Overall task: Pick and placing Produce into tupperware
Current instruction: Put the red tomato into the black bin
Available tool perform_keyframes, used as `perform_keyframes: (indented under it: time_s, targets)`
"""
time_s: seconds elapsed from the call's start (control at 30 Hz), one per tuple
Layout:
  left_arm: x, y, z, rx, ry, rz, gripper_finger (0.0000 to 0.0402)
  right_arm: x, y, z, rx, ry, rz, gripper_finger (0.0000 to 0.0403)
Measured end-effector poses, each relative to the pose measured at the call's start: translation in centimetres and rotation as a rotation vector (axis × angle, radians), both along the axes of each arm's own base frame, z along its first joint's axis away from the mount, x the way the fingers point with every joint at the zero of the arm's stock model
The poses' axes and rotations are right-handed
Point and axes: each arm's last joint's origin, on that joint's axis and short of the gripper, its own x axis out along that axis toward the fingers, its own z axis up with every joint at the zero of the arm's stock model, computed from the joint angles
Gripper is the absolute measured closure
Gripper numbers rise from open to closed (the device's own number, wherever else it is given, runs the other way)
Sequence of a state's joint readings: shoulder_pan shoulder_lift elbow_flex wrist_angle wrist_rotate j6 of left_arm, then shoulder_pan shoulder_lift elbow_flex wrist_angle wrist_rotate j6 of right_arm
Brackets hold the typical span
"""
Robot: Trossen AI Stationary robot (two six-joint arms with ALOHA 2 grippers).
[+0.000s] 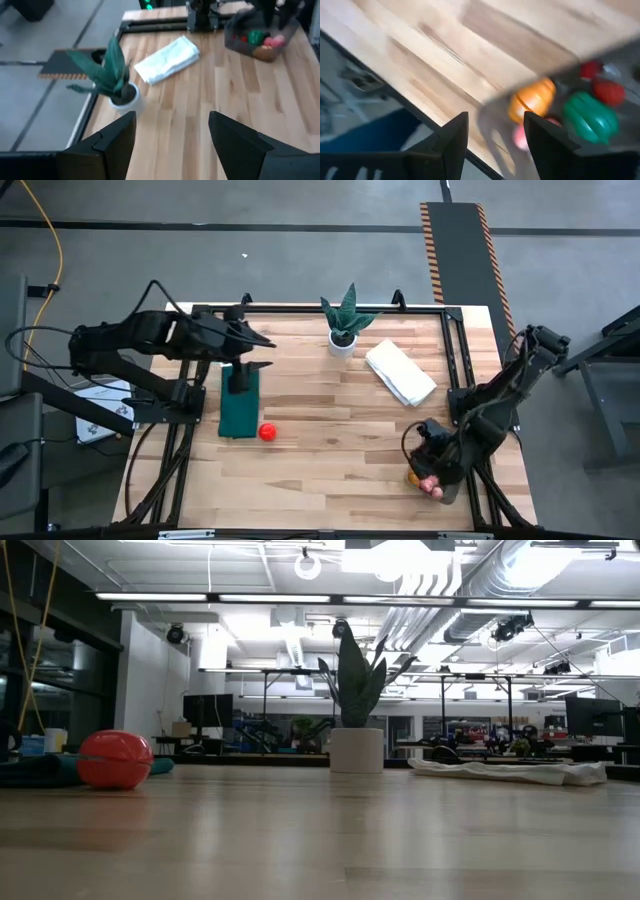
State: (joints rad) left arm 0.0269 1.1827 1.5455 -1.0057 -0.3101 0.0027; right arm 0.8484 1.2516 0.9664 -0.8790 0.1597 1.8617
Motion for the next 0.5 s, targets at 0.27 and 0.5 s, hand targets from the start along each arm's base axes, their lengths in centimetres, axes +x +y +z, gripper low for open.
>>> perform_keyframes:
  time_s: [0.27,0.5]
  targets:
    - [-3.5,-0.2,-0.2,-0.069,0.091,0.014,0.0163,1.6,-2.3,1.9,-0.020,-0.199,-0.035,0.0222]
    - [-6.7,-0.3,0.2,-0.096,0.094,0.037,0.0163,3.6,-3.4,2.5,-0.015,-0.311,-0.032,0.0222]
